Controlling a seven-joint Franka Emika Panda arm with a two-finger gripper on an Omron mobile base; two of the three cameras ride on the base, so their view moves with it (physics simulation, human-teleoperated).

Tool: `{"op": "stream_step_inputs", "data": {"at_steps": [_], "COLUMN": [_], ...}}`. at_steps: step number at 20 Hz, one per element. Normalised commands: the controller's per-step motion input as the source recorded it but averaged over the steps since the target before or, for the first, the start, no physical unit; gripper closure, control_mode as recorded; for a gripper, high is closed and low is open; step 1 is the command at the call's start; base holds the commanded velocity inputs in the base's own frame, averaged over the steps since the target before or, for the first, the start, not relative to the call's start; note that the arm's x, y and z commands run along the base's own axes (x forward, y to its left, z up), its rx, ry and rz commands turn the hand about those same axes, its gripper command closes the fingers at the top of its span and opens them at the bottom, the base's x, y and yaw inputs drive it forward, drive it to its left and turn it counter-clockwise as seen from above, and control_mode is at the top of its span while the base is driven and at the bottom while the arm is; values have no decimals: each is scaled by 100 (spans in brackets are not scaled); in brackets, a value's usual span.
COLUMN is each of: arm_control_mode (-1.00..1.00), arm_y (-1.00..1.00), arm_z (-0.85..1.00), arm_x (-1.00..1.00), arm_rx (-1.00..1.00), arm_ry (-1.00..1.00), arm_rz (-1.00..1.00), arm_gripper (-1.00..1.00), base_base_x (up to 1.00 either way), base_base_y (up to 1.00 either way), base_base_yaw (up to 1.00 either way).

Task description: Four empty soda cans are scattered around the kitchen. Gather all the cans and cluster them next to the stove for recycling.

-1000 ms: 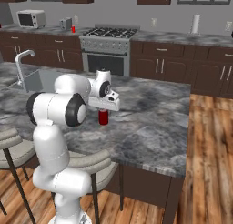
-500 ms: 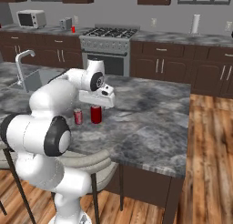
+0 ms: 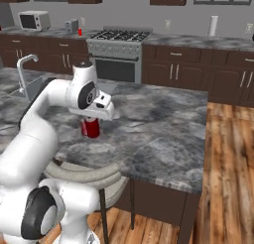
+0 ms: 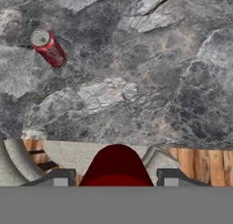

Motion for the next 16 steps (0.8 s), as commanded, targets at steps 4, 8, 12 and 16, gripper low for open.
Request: {"op": "stream_step_inputs", "data": {"at_steps": [4,8,12,16], "arm_control_mode": [-100,-100,-100,-100], "arm_y": [6,9,0,0], "arm_z": [18,32,0,0], "arm_x": [-100,-80,0,0], "arm_rx": [-1,-3,0,0], "arm_ry": [-32,-20,0,0], "arm_rz": [2,5,0,0], "arm_gripper": [100,100,100,100], "base_base_x": [0,0,0,0], "base_base_y": [0,0,0,0], "base_base_yaw": [0,0,0,0]}}
